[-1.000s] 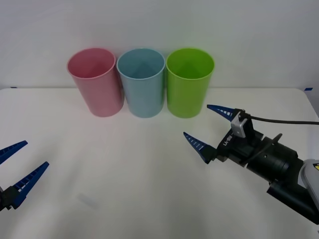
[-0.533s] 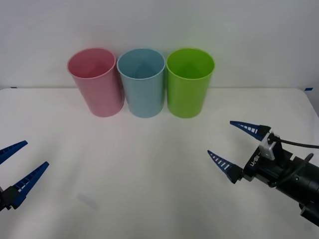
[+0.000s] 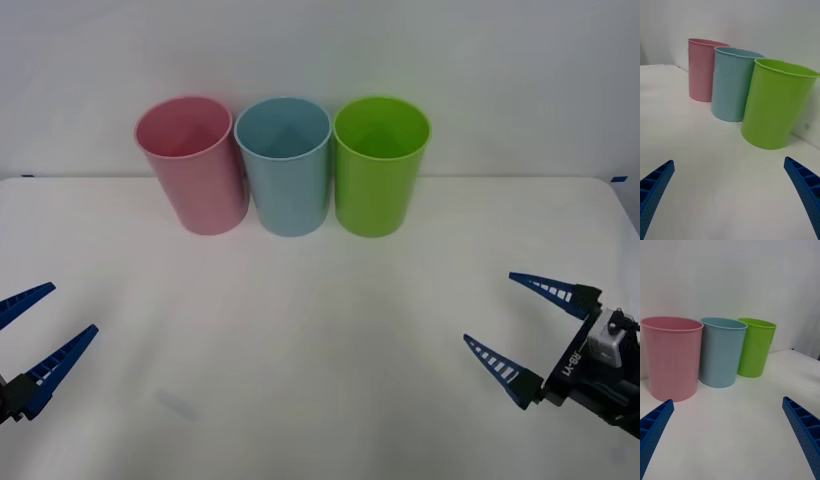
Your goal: Grasp the object on the table and drop it into the matching bin: aluminum can to the light blue bin, PET bottle to the pink bin.
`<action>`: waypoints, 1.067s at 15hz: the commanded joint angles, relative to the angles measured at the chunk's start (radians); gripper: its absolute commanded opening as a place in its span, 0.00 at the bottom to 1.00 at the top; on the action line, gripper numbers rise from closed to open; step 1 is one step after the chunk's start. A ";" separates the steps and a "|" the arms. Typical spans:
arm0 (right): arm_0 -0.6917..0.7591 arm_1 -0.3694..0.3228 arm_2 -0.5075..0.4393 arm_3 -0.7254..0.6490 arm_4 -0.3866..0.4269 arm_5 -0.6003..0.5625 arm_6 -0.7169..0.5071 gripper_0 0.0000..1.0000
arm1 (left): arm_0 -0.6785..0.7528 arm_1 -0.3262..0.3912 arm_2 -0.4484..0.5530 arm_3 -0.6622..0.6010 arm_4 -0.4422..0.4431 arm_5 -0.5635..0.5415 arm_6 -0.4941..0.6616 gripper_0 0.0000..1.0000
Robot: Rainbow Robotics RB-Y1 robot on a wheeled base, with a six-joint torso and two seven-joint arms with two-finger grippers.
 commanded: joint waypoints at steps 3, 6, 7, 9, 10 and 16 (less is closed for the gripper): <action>0.096 -0.016 -0.028 0.000 -0.102 -0.025 0.099 1.00 | 0.000 0.000 0.000 0.000 0.000 0.000 0.000 1.00; 0.138 -0.027 -0.023 0.000 -0.125 -0.031 -0.024 1.00 | 0.000 0.000 0.000 0.000 0.000 0.000 0.000 1.00; 0.139 -0.027 -0.025 0.000 -0.128 -0.031 -0.034 1.00 | 0.000 0.000 0.000 0.000 0.000 0.000 0.000 1.00; 0.139 -0.027 -0.028 0.016 -0.148 -0.031 -0.034 1.00 | 0.000 0.000 0.000 0.000 0.000 0.000 0.000 1.00; 0.139 -0.027 -0.029 0.028 -0.157 -0.035 -0.033 1.00 | 0.000 0.000 0.000 0.000 0.000 0.000 0.000 1.00; 0.138 -0.027 -0.044 0.074 -0.172 -0.060 -0.030 1.00 | 0.000 0.000 0.000 0.000 0.000 0.000 0.000 1.00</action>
